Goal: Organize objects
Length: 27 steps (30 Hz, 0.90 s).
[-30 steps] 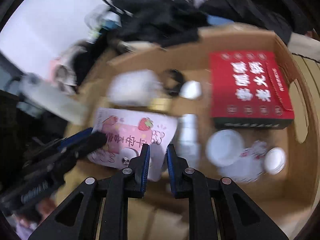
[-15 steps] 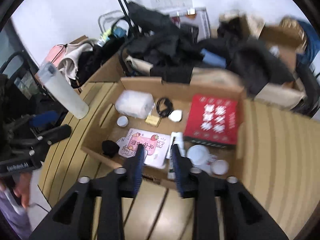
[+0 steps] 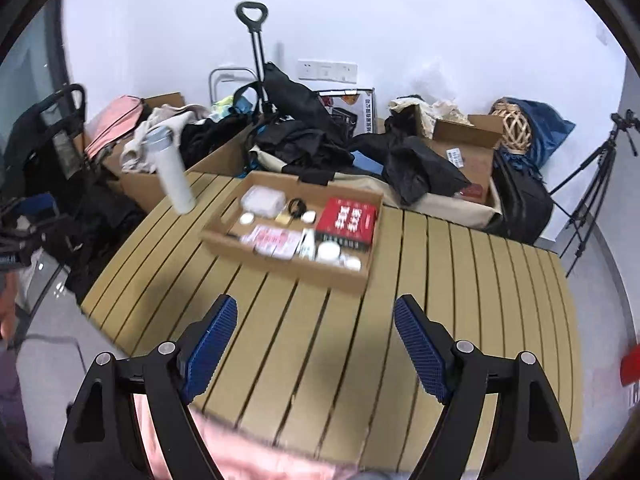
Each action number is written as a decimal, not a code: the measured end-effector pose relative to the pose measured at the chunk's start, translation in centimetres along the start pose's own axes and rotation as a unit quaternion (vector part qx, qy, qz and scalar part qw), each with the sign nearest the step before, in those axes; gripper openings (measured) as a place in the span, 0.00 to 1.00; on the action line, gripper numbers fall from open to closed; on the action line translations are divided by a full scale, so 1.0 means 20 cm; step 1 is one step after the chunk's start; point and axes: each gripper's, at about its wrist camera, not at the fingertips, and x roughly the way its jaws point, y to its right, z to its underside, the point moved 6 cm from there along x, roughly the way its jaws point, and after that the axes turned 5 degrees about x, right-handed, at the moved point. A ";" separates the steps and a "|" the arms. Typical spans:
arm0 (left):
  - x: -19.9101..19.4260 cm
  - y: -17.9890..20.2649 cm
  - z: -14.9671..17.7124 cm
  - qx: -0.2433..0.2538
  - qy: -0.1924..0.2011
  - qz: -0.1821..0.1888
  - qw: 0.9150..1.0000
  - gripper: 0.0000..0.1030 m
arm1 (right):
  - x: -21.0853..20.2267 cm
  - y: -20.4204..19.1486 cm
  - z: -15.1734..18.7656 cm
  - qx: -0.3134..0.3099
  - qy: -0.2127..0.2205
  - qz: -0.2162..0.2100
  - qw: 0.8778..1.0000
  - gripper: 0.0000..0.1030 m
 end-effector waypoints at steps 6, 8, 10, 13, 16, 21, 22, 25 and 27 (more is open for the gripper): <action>-0.41 0.07 0.34 -0.016 0.052 -0.017 0.998 1.00 | -0.45 -0.10 0.36 -0.005 0.036 0.009 0.999 0.82; -0.50 0.11 0.44 -0.020 0.055 -0.022 0.998 1.00 | -0.56 -0.14 0.45 -0.007 0.046 0.006 0.999 0.82; -0.57 0.15 0.52 -0.024 0.053 -0.007 0.998 1.00 | -0.64 -0.18 0.55 -0.018 0.053 0.015 0.998 0.82; -0.64 0.21 0.61 -0.019 0.051 0.010 0.998 1.00 | -0.73 -0.24 0.69 -0.030 0.058 0.018 0.998 0.82; -0.66 0.25 0.66 -0.014 0.061 0.000 0.998 1.00 | -0.75 -0.25 0.81 -0.017 0.054 0.009 0.998 0.82; -0.66 0.30 0.72 -0.032 0.048 -0.012 0.998 1.00 | -0.63 -0.23 0.93 0.045 0.033 0.005 0.998 0.82; -0.66 0.31 0.73 -0.032 0.045 -0.008 0.998 1.00 | -0.59 -0.24 0.94 0.041 0.028 0.010 0.999 0.82; -0.65 0.32 0.76 -0.030 0.039 -0.023 0.999 1.00 | -0.57 -0.29 0.93 0.029 0.032 0.005 0.999 0.82; -0.65 0.32 0.76 -0.030 0.035 -0.027 0.999 1.00 | -0.57 -0.32 0.94 0.024 0.038 0.000 0.999 0.82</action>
